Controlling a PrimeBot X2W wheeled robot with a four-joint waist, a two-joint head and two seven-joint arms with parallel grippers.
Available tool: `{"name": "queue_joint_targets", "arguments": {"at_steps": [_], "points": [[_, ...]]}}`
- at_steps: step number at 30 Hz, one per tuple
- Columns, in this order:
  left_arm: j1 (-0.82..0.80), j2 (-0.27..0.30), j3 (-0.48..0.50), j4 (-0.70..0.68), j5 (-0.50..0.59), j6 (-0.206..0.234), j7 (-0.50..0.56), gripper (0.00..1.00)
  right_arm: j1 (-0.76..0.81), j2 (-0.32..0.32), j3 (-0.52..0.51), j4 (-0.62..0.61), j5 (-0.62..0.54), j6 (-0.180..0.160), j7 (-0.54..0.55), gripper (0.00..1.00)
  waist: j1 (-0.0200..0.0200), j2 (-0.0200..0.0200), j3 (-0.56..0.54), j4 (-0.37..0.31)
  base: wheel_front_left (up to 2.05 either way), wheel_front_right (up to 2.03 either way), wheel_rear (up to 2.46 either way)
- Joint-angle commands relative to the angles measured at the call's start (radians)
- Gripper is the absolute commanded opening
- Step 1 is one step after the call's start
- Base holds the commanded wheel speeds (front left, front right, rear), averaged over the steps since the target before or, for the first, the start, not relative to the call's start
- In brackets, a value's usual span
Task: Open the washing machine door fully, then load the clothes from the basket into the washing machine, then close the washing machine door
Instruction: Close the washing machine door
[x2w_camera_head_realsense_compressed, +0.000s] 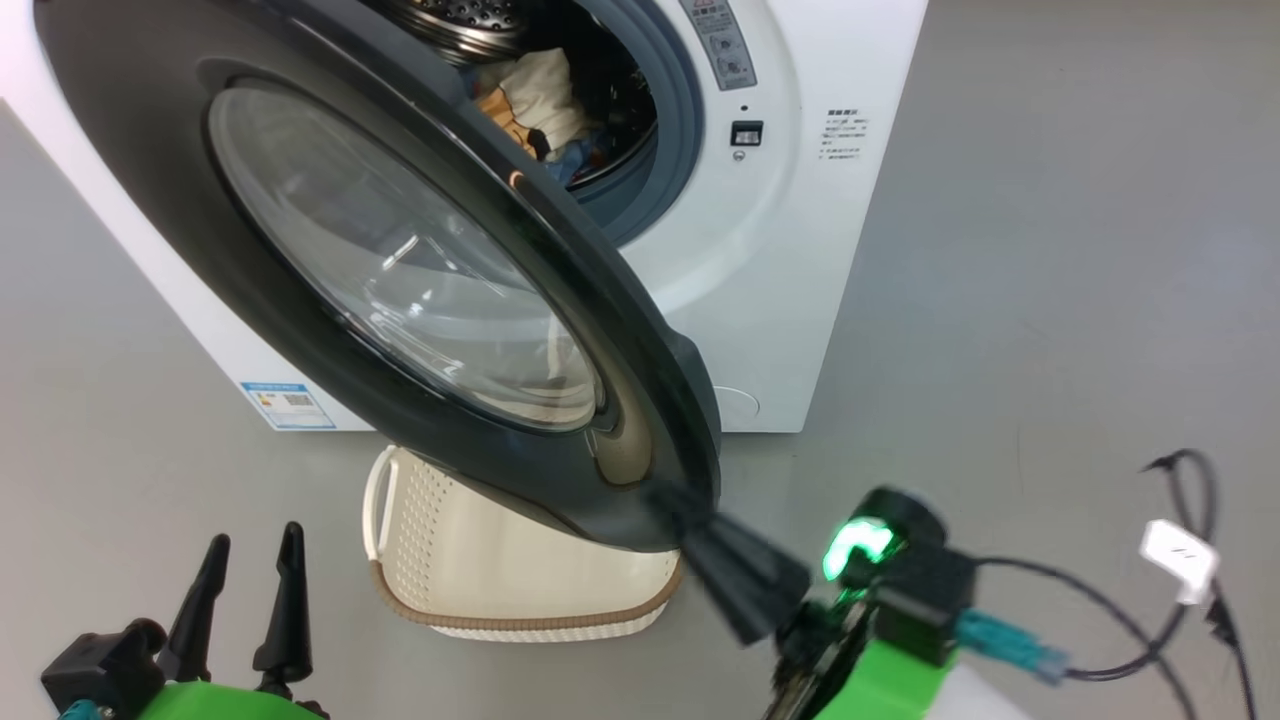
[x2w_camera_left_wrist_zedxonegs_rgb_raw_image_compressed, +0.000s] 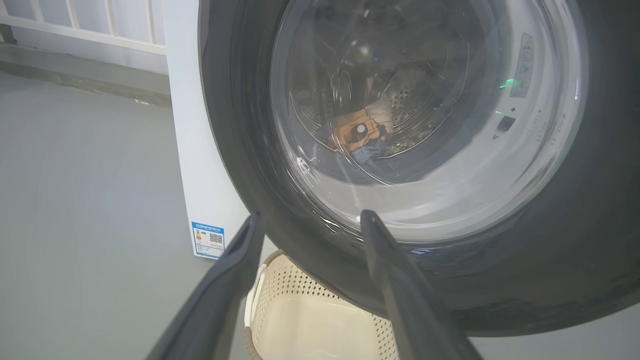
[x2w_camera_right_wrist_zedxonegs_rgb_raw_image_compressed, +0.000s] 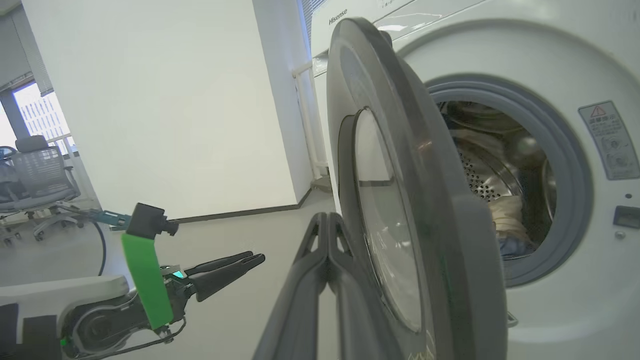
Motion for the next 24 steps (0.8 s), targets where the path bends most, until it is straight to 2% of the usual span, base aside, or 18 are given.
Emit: {"name": "queue_joint_targets", "arguments": {"at_steps": [1,10,24], "points": [[-0.004,0.014,0.032,-0.026,0.012,-0.002,-0.006,1.0,-0.01,0.008,0.029,-0.011,0.021,0.002,-0.005,0.0,0.0,0.0,0.0,0.002,0.0,0.0,0.0],[-0.003,0.01,0.025,-0.021,0.008,-0.002,-0.006,1.0,-0.003,0.003,0.093,0.148,0.074,0.002,-0.005,0.0,0.0,0.0,0.003,0.016,0.0,0.0,0.0],[-0.01,0.01,0.018,-0.022,0.005,-0.002,-0.006,1.0,-0.037,0.019,-0.013,0.245,0.079,0.002,-0.005,0.0,0.0,0.0,0.012,0.027,0.0,0.0,0.0]]}}
